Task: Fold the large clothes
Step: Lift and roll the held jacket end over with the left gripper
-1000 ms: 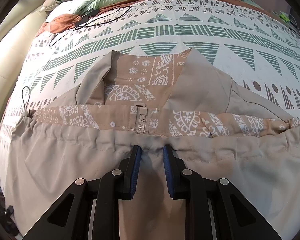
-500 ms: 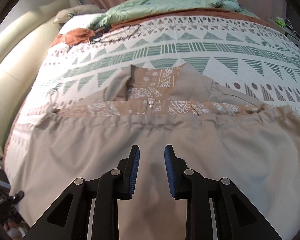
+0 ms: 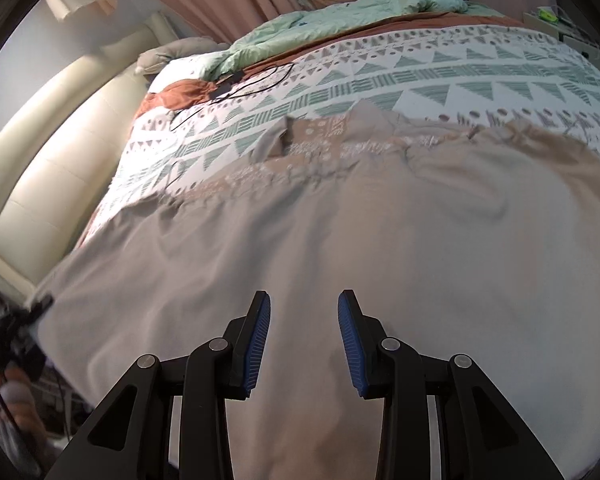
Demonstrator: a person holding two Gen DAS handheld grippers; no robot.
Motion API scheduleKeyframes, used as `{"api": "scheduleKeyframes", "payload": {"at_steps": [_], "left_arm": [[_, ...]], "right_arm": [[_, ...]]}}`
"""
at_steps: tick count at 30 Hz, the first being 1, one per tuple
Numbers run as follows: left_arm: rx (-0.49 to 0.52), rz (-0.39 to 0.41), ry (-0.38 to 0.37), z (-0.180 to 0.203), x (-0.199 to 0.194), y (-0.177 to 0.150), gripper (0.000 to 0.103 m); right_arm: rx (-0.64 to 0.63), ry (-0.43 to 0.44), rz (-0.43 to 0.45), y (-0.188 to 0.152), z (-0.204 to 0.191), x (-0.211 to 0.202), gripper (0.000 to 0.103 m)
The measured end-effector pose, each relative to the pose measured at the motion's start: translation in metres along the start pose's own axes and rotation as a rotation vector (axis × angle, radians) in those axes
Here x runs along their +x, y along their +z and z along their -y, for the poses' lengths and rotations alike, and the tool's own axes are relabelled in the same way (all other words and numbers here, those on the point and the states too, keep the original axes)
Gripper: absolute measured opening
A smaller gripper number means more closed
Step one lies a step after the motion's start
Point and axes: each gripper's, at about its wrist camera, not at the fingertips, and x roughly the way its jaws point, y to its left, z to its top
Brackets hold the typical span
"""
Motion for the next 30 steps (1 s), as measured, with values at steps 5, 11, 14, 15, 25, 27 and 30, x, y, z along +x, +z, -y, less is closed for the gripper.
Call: {"api": "scheduleKeyframes", "payload": {"at_steps": [5, 11, 14, 15, 25, 27, 30], "left_arm": [[0.051, -0.013, -0.038, 0.034, 0.003, -0.002, 0.008], [0.108, -0.034, -0.081, 0.079, 0.011, -0.006, 0.008], [0.13, -0.05, -0.108, 0.101, 0.017, -0.01, 0.008], [0.139, -0.056, -0.118, 0.108, 0.02, -0.011, 0.008], [0.226, -0.147, -0.187, 0.182, 0.052, -0.05, 0.008], [0.246, -0.165, -0.198, 0.198, 0.058, -0.058, 0.008], [0.258, -0.195, -0.216, 0.219, 0.07, -0.07, 0.008]], "right_arm": [[0.012, 0.051, -0.073, -0.042, -0.001, 0.006, 0.035], [-0.007, 0.082, -0.087, -0.067, -0.007, 0.001, 0.035], [-0.045, 0.057, -0.11, -0.082, -0.015, 0.005, 0.035], [-0.053, 0.037, -0.117, -0.088, -0.016, 0.008, 0.035], [0.048, 0.083, -0.101, -0.091, 0.0, -0.011, 0.033], [0.064, 0.099, -0.057, -0.087, 0.007, -0.032, 0.033], [0.088, 0.111, 0.019, -0.076, 0.022, -0.07, 0.04]]}}
